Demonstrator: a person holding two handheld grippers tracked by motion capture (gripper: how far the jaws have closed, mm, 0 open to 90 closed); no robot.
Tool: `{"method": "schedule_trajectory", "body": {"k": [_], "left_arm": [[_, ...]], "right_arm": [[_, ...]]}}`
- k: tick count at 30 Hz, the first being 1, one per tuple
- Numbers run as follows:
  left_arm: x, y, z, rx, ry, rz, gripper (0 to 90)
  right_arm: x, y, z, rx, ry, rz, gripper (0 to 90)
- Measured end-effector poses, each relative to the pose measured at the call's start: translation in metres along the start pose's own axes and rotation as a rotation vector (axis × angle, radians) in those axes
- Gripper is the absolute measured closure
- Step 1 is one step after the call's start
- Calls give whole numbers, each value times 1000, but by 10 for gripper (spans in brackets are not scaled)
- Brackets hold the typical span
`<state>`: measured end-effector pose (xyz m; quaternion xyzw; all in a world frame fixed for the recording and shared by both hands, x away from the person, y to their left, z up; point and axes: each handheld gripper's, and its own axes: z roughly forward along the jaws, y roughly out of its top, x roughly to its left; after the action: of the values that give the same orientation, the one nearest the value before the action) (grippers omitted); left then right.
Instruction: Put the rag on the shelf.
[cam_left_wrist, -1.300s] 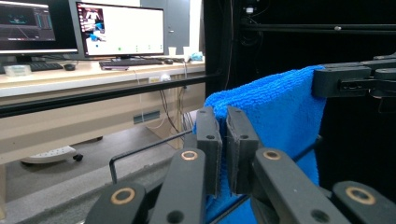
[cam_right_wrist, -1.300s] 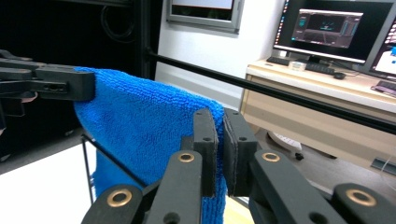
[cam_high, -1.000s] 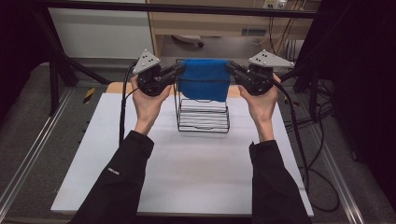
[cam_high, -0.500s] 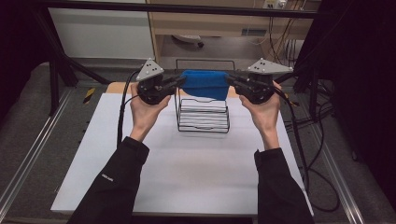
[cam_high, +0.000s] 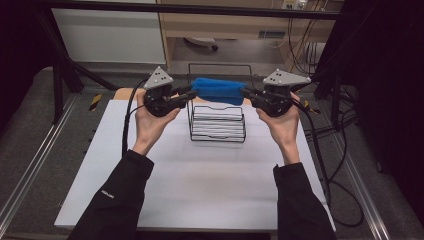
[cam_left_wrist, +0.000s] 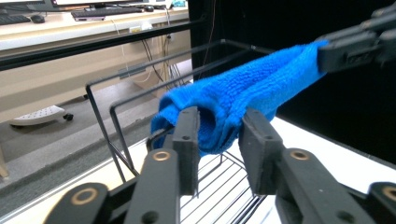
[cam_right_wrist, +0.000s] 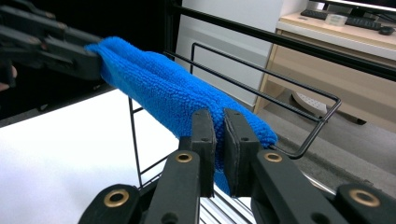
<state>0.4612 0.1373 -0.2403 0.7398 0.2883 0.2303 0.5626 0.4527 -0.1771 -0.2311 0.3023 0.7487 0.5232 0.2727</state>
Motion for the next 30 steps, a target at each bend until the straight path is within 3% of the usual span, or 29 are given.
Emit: {"method": "schedule_trajectory", "body": {"k": [5, 9, 13, 19, 30], "left_arm": [[1, 15, -12, -28, 2, -6, 647], [0, 26, -10, -36, -1, -13, 689], [-3, 28, 2, 21, -7, -8, 779], [-7, 19, 15, 125, -31, 16, 896], [-8, 6, 25, 190, -38, 19, 900]], "right_arm": [[0, -2, 0, 9, -2, -8, 838], [2, -2, 1, 12, -1, -19, 836], [2, -3, 1, 15, -2, -23, 833], [2, -6, 1, 29, 4, -29, 823], [3, -10, 4, 55, 13, -43, 758]]}}
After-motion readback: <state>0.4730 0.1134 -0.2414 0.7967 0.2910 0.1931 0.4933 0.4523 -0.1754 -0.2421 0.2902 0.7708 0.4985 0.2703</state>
